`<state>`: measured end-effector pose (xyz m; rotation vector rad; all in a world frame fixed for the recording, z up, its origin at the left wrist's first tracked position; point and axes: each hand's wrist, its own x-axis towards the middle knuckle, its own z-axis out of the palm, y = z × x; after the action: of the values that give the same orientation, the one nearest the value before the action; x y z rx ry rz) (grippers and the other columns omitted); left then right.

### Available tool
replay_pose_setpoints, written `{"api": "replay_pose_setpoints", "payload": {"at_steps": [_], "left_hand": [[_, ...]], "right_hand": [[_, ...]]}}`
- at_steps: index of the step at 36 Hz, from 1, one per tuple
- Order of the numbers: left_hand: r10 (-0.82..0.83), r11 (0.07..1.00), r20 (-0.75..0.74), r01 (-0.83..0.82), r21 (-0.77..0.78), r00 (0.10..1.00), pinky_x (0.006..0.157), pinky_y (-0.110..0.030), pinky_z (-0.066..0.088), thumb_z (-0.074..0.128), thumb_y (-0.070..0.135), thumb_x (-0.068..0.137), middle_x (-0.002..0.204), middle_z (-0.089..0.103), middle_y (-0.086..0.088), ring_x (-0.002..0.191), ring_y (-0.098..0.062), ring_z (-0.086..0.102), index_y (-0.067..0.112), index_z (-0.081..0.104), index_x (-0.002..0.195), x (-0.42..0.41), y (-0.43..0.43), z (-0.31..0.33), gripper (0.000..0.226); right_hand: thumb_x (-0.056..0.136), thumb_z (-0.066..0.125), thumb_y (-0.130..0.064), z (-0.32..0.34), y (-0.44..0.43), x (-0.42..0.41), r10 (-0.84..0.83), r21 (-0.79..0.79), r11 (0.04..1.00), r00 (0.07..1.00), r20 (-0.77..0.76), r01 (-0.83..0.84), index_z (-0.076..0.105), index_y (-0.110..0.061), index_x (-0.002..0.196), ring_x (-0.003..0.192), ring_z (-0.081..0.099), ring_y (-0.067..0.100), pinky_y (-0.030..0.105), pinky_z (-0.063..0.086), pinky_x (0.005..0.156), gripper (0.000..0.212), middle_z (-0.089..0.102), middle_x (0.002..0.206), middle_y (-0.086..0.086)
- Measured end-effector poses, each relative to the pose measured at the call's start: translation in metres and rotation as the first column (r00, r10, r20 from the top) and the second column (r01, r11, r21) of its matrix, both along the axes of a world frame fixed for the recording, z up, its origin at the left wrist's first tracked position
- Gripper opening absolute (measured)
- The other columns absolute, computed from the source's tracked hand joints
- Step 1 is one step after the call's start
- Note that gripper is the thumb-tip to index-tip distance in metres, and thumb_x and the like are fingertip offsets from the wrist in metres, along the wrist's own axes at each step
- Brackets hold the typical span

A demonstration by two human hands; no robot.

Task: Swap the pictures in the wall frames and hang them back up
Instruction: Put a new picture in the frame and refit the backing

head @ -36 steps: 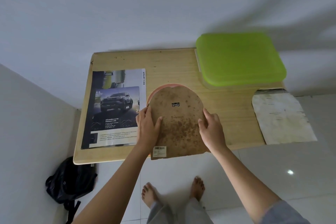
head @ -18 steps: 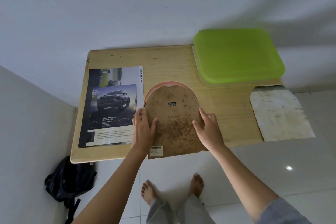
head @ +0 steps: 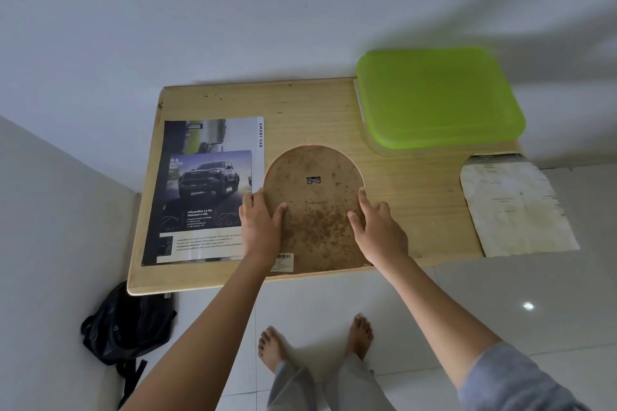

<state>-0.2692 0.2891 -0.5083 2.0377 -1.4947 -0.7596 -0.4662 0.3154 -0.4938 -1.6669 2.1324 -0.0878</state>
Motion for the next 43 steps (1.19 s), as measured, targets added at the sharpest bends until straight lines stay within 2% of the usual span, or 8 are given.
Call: {"api": "replay_pose_setpoints", "payload": {"at_steps": [6,9,11,15,33,36,40,43], "left_hand": [[-0.023,1.000,-0.003,0.023,-0.022,1.000,0.097,-0.039,0.038,0.053,0.033,0.092,0.131,0.040,-0.012,0.119,-0.025,0.035,0.010,0.036,0.138,0.000,0.003,0.000,0.054],[-0.120,0.993,-0.033,0.120,-0.001,0.992,0.102,-0.042,0.037,0.056,0.041,0.088,0.137,0.033,-0.010,0.125,-0.024,0.031,0.013,0.027,0.142,0.005,0.011,-0.002,0.067],[-0.185,0.982,-0.063,0.187,0.033,0.981,0.106,-0.043,0.033,0.061,0.050,0.082,0.144,0.026,-0.006,0.131,-0.023,0.025,0.015,0.020,0.145,0.009,0.016,-0.002,0.083],[-0.299,0.946,-0.062,0.305,0.113,0.952,0.111,-0.043,0.024,0.072,0.056,0.066,0.151,0.012,0.000,0.137,-0.021,0.014,0.016,0.006,0.148,0.017,0.021,0.000,0.113],[-0.305,0.945,0.003,0.302,0.128,0.952,0.110,-0.041,0.030,0.076,0.050,0.065,0.144,0.021,-0.003,0.133,-0.021,0.022,0.013,0.011,0.147,0.017,0.020,0.003,0.112],[-0.347,0.927,0.043,0.335,0.169,0.937,0.110,-0.043,0.030,0.073,0.053,0.067,0.149,0.016,-0.003,0.136,-0.023,0.020,0.012,0.008,0.147,0.017,0.019,0.008,0.111],[-0.415,0.899,0.128,0.385,0.210,0.901,0.112,-0.046,0.023,0.064,0.059,0.073,0.156,0.001,-0.005,0.142,-0.028,0.006,0.011,0.001,0.148,0.018,0.022,0.014,0.110],[-0.500,0.866,0.235,0.480,0.141,0.834,0.114,-0.038,0.013,0.055,0.058,0.081,0.157,-0.008,-0.005,0.144,-0.023,-0.005,0.013,0.000,0.149,0.020,0.028,0.016,0.099]], "right_hand": [[0.094,0.036,-0.049,0.000,0.002,-0.006,0.027,-0.034,0.999,0.994,0.107,-0.024,0.013,-0.030,0.146,0.075,0.048,0.016,0.028,0.041,0.056,0.060,0.038,0.116,0.006],[0.088,0.049,-0.050,0.000,0.010,-0.014,0.054,-0.056,0.998,0.962,0.267,-0.040,0.014,-0.028,0.146,0.099,0.046,0.014,0.029,0.046,0.075,0.071,0.032,0.121,0.002],[0.085,0.059,-0.045,0.000,0.014,-0.020,0.054,-0.044,0.998,0.921,0.386,-0.040,0.013,-0.025,0.147,0.112,0.038,0.011,0.022,0.034,0.088,0.080,0.030,0.121,-0.001],[0.079,0.069,-0.039,-0.001,0.016,-0.024,0.047,0.004,0.999,0.887,0.458,-0.054,0.011,-0.023,0.147,0.115,0.030,0.006,0.016,0.021,0.094,0.091,0.025,0.119,-0.006],[0.075,0.073,-0.033,-0.005,0.012,-0.014,-0.023,0.002,1.000,0.912,0.409,0.025,0.017,-0.023,0.146,0.122,0.032,0.019,0.027,0.031,0.101,0.092,0.030,0.128,0.003],[0.077,0.069,-0.039,0.002,0.015,-0.009,-0.001,-0.007,1.000,0.965,0.261,0.003,0.018,-0.022,0.146,0.125,0.028,0.021,0.032,0.034,0.101,0.087,0.028,0.133,0.003],[0.079,0.067,-0.037,0.007,0.024,0.000,0.124,-0.191,0.975,0.990,0.066,-0.110,0.032,-0.016,0.139,0.123,0.034,0.025,0.038,0.041,0.099,0.072,0.034,0.136,0.007],[0.080,0.066,-0.035,0.005,0.029,0.006,0.237,-0.269,0.937,0.971,0.023,-0.222,0.040,-0.014,0.134,0.123,0.037,0.026,0.036,0.042,0.099,0.063,0.040,0.134,0.009]]}}
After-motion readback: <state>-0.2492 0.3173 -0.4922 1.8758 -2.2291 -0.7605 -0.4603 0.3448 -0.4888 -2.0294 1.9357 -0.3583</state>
